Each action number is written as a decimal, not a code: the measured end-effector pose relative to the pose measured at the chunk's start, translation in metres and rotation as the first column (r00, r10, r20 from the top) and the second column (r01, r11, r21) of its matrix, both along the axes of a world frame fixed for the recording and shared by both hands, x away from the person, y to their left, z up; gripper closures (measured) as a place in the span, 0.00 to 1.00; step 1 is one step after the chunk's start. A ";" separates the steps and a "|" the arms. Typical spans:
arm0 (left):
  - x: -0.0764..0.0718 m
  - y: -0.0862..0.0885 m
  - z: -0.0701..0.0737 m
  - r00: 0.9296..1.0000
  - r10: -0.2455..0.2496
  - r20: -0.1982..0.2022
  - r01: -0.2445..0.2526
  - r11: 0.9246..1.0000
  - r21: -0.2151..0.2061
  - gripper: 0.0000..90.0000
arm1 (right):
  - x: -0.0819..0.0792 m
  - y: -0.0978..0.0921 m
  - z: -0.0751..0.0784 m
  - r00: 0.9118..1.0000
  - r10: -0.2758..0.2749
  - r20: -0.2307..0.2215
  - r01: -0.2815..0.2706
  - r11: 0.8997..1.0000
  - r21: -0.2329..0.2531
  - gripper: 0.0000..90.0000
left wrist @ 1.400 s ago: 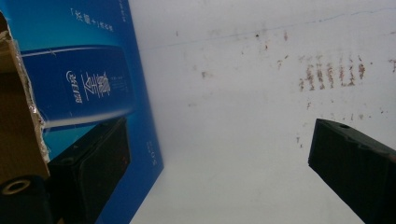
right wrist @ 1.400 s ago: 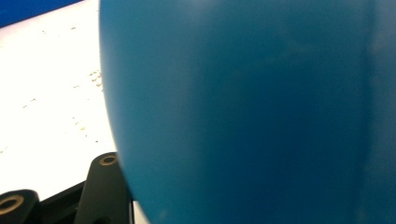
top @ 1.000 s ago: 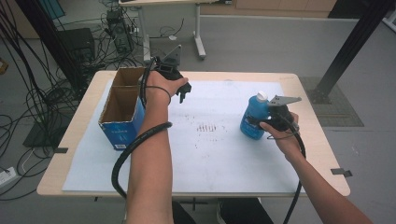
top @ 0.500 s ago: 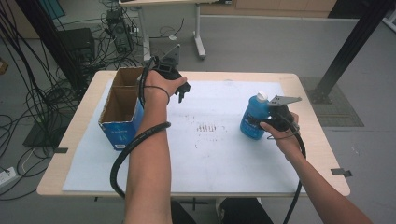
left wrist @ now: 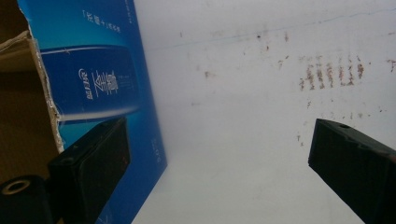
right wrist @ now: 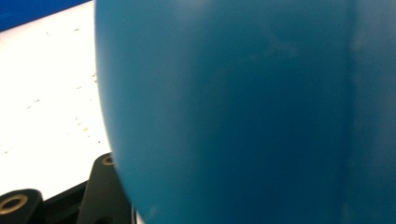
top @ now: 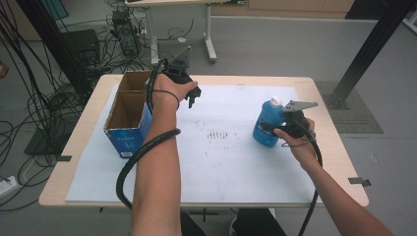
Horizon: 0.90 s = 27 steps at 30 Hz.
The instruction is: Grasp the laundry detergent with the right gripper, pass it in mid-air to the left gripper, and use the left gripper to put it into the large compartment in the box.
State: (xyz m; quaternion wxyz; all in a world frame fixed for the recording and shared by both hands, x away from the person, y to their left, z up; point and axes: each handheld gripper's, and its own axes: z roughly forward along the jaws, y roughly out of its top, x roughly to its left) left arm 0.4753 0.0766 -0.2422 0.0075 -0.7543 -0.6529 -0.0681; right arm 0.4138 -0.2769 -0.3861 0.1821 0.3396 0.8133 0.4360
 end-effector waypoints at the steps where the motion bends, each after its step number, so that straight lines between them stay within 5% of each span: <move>1: 0.000 0.000 0.000 1.000 0.000 0.000 0.000 1.000 0.001 0.07 | 0.000 0.000 0.000 1.000 -0.001 0.000 0.001 1.000 0.001 0.48; 27: -0.001 -0.001 0.004 1.000 -0.004 0.005 0.004 1.000 0.001 0.07 | 0.000 -0.001 0.000 1.000 0.000 -0.002 0.000 1.000 0.005 0.48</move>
